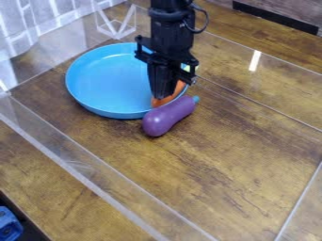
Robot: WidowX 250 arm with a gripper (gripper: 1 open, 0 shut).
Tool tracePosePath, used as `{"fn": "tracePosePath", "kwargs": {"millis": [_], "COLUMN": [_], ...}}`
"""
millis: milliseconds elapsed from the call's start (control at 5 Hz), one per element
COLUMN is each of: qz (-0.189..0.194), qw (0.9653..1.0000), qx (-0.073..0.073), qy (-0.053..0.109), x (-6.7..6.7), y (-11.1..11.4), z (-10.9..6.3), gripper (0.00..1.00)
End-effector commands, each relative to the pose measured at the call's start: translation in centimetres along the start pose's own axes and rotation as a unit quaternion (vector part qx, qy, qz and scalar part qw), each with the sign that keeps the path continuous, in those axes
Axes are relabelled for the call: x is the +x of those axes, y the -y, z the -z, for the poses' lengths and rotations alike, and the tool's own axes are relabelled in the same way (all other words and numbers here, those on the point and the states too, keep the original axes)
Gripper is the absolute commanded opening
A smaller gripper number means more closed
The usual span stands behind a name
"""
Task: Remove the carrot from the blue tray and put it on the table
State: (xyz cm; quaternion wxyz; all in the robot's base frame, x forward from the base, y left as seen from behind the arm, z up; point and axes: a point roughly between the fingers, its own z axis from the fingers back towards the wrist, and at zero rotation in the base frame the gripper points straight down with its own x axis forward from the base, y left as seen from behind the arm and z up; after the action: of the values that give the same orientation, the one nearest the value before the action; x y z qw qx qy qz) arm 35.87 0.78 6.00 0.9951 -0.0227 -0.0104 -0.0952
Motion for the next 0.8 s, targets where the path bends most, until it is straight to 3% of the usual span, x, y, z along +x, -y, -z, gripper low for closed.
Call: {"fn": "tracePosePath", "kwargs": {"millis": [0,600], "qz": [-0.021,-0.03], "qw": [0.999,0.9981], "qx": [0.002,-0.006], "qy": [0.04,0.053], "x": [1.4,2.9], "y": [-1.3,-2.0], "z": [-2.1,-2.3], "gripper": [0.0,0.0]}}
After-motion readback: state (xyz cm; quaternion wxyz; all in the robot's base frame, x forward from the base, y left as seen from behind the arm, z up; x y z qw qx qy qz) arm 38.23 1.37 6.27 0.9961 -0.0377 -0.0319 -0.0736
